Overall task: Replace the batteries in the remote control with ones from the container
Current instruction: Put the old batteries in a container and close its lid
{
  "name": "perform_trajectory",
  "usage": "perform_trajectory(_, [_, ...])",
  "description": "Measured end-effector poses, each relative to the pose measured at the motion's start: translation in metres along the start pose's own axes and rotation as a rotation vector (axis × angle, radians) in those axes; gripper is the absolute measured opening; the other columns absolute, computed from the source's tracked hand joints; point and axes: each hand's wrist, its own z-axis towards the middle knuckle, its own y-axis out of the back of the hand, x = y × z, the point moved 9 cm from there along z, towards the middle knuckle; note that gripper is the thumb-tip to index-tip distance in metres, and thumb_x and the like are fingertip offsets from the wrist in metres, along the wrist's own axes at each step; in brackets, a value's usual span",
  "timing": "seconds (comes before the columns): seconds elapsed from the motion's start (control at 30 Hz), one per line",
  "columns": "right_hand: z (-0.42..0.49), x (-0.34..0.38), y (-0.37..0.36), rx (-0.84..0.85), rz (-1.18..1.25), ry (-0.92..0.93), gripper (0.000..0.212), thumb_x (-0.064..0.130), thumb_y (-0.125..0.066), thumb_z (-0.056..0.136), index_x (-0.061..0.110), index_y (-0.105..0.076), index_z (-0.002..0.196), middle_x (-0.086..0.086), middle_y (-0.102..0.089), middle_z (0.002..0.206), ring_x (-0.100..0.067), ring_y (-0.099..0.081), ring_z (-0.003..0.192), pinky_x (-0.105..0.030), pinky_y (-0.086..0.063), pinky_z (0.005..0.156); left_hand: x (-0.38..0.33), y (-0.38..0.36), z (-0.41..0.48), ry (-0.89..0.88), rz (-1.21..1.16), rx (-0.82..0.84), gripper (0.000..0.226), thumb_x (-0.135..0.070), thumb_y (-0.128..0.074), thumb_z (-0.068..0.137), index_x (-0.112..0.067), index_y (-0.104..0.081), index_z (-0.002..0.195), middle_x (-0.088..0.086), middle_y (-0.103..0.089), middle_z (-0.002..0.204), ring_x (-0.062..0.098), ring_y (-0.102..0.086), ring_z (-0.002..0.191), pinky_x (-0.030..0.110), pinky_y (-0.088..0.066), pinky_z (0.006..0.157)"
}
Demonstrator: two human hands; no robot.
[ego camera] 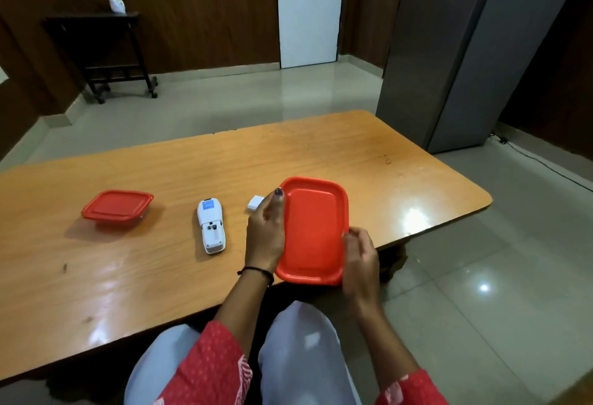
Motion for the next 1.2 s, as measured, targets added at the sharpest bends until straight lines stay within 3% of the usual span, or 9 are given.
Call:
perform_trajectory(0.1, [0.017, 0.004, -0.004, 0.094, 0.104, -0.138, 0.054, 0.069, -0.027, 0.088, 0.023, -0.055, 0.093, -0.007, -0.065, 0.085, -0.028, -0.065, 0.075, -0.041, -0.057, 0.067, -0.010, -0.010, -0.023, -0.045, 0.001, 0.107, 0.044, -0.038, -0.041, 0.096, -0.022, -0.052, 0.057, -0.013, -0.043, 0.038, 0.000, -0.036, 0.037, 0.014, -0.030, 0.041])
perform_trajectory(0.17, [0.018, 0.003, -0.007, 0.135, 0.153, -0.198, 0.071, 0.077, -0.023, 0.080, 0.013, -0.051, 0.069, -0.010, -0.055, 0.063, -0.026, -0.055, 0.055, -0.035, -0.050, 0.060, -0.007, -0.007, -0.032, -0.032, -0.029, 0.086, 0.048, -0.036, -0.043, 0.096, -0.023, -0.051, 0.050, -0.012, -0.040, 0.037, 0.000, -0.034, 0.038, 0.014, -0.029, 0.041])
perform_trajectory(0.27, [0.013, 0.005, -0.006, 0.136, 0.146, -0.212, 0.066, 0.078, -0.024, 0.077, 0.018, -0.037, 0.052, 0.002, -0.040, 0.046, -0.015, -0.039, 0.040, -0.025, -0.037, 0.051, -0.004, -0.001, -0.039, -0.015, -0.069, 0.064, 0.046, -0.038, -0.045, 0.094, -0.022, -0.054, 0.052, -0.010, -0.039, 0.043, 0.004, -0.034, 0.042, 0.018, -0.031, 0.043])
perform_trajectory(0.53, [0.011, 0.006, 0.000, 0.093, 0.086, -0.148, 0.062, 0.068, -0.032, 0.085, 0.021, -0.033, 0.044, 0.007, -0.038, 0.039, -0.009, -0.035, 0.033, -0.020, -0.032, 0.043, 0.003, 0.001, -0.049, -0.031, -0.079, 0.025, 0.058, -0.044, -0.044, 0.090, 0.008, -0.047, 0.066, 0.008, -0.036, 0.057, 0.014, -0.033, 0.052, 0.024, -0.030, 0.049])
perform_trajectory(0.63, [0.017, 0.006, 0.005, 0.092, 0.056, -0.132, 0.061, 0.065, -0.032, 0.087, 0.021, -0.034, 0.044, 0.009, -0.037, 0.037, -0.009, -0.034, 0.032, -0.019, -0.031, 0.043, 0.002, -0.004, -0.048, -0.014, -0.130, 0.025, 0.049, -0.046, -0.044, 0.087, 0.000, -0.059, 0.076, 0.002, -0.049, 0.060, 0.006, -0.042, 0.053, 0.021, -0.037, 0.053])
perform_trajectory(0.73, [0.020, 0.007, 0.007, 0.086, -0.026, -0.079, 0.062, 0.069, -0.030, 0.083, 0.020, -0.035, 0.045, 0.007, -0.038, 0.038, -0.012, -0.035, 0.034, -0.021, -0.032, 0.045, 0.008, -0.015, -0.043, 0.098, -0.190, 0.089, 0.037, -0.047, -0.043, 0.090, -0.018, -0.065, 0.095, 0.006, -0.064, 0.083, 0.017, -0.057, 0.074, 0.035, -0.047, 0.069])
perform_trajectory(1.07, [0.022, 0.017, 0.005, 0.149, -0.033, -0.007, 0.062, 0.066, -0.028, 0.084, 0.016, -0.045, 0.051, 0.006, -0.043, 0.039, -0.011, -0.039, 0.033, -0.022, -0.036, 0.044, 0.002, -0.020, -0.031, 0.199, -0.266, 0.082, 0.032, -0.050, -0.059, 0.080, -0.022, -0.071, 0.067, 0.003, -0.060, 0.062, 0.021, -0.053, 0.062, 0.035, -0.044, 0.060])
perform_trajectory(1.13, [0.023, 0.017, 0.002, 0.206, -0.058, -0.046, 0.060, 0.066, -0.025, 0.085, 0.019, -0.054, 0.062, 0.007, -0.052, 0.044, -0.008, -0.049, 0.038, -0.024, -0.041, 0.049, 0.005, -0.021, -0.026, 0.231, -0.279, 0.091, 0.032, -0.050, -0.060, 0.080, -0.022, -0.072, 0.069, 0.008, -0.061, 0.067, 0.024, -0.054, 0.065, 0.038, -0.045, 0.063])
perform_trajectory(1.2, [0.022, 0.012, 0.001, 0.290, -0.155, -0.052, 0.058, 0.070, -0.020, 0.086, 0.028, -0.060, 0.094, 0.008, -0.066, 0.070, -0.008, -0.064, 0.061, -0.028, -0.049, 0.058, 0.009, -0.021, -0.018, 0.280, -0.270, 0.078, 0.034, -0.053, -0.062, 0.077, -0.023, -0.072, 0.064, 0.010, -0.061, 0.069, 0.025, -0.055, 0.067, 0.041, -0.046, 0.067])
